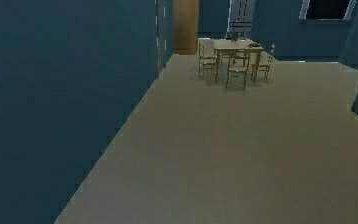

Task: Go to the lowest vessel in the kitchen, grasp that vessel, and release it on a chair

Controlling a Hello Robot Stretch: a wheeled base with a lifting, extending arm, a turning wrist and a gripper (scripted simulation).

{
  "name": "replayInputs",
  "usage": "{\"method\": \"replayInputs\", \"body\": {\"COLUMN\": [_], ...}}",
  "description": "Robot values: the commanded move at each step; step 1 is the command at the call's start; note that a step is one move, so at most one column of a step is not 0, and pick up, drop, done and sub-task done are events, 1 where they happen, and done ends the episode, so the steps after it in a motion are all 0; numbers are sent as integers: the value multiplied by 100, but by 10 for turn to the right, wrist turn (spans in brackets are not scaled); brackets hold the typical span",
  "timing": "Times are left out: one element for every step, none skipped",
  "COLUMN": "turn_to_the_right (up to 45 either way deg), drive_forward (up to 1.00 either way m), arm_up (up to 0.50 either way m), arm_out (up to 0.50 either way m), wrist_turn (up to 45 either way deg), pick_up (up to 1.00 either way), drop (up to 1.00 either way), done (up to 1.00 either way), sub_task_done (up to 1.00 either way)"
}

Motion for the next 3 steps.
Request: {"method": "replayInputs", "body": {"turn_to_the_right": [0, 0, 0], "drive_forward": [100, 100, 100], "arm_up": [0, 0, 0], "arm_out": [0, 0, 0], "wrist_turn": [0, 0, 0], "pick_up": [0, 0, 0], "drop": [0, 0, 0], "done": [0, 0, 0], "sub_task_done": [0, 0, 0]}}
